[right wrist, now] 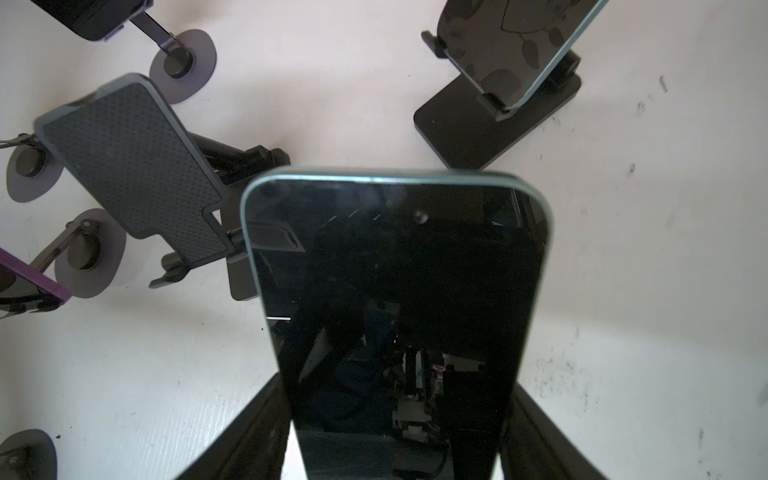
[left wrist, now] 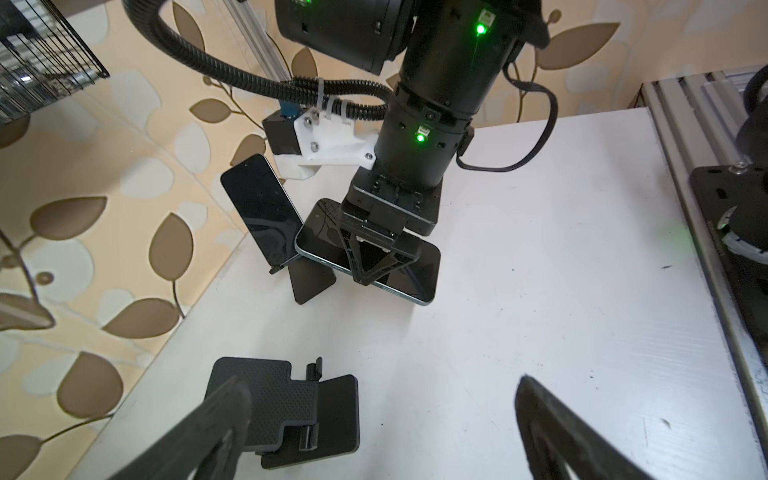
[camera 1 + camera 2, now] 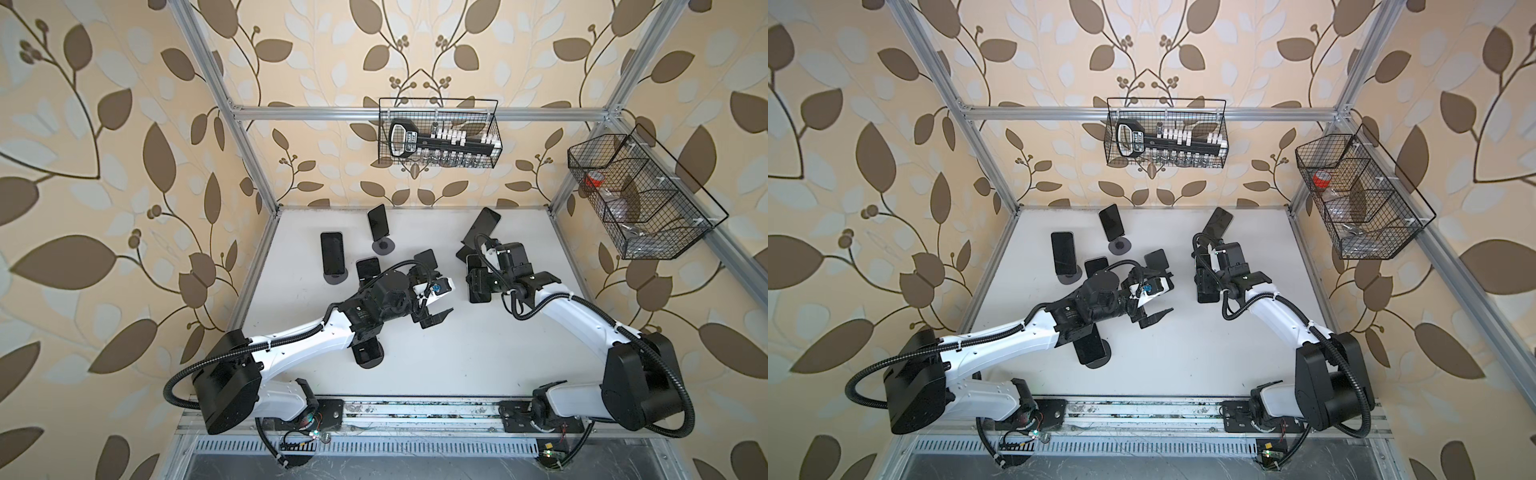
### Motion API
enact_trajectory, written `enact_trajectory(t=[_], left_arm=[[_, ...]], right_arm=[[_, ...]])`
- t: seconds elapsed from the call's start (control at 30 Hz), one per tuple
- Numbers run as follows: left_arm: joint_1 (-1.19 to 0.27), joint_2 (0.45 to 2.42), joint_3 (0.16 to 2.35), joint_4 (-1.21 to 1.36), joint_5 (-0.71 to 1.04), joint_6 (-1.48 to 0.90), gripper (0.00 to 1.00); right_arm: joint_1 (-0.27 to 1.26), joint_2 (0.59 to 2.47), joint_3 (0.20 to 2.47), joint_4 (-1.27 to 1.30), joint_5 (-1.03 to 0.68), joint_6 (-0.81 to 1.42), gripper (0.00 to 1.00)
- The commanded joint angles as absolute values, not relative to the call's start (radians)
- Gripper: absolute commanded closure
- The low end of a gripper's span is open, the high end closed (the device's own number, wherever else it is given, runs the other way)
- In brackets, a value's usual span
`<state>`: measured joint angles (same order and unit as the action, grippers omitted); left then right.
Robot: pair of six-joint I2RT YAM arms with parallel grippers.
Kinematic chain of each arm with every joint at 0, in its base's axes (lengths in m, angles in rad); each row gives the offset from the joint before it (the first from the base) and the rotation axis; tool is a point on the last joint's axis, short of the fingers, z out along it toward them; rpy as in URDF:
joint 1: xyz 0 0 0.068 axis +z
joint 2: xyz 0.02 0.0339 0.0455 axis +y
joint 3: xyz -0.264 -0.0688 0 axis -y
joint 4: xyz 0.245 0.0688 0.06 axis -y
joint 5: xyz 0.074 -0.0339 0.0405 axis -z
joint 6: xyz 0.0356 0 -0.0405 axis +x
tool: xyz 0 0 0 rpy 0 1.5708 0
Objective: Remove the phone from the phone stand
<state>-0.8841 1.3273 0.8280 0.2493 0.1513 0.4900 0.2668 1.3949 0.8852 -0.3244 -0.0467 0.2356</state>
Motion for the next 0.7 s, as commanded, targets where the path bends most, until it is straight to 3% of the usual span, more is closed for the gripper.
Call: enact_trajectory(t=[0.0,0.67], left_arm=[[-0.885,1.321,0.824,0.303,0.115,0.460,0.01],[-0.894,1.333,0.839,0.314,-0.005,0.403,0.01]], right_arm=[[0.266,1.446,0.938,-0.312,-0.086,0.259,0.35],[0.264,1.613,1.027,-0.355,-0.010,0.277,0.34]])
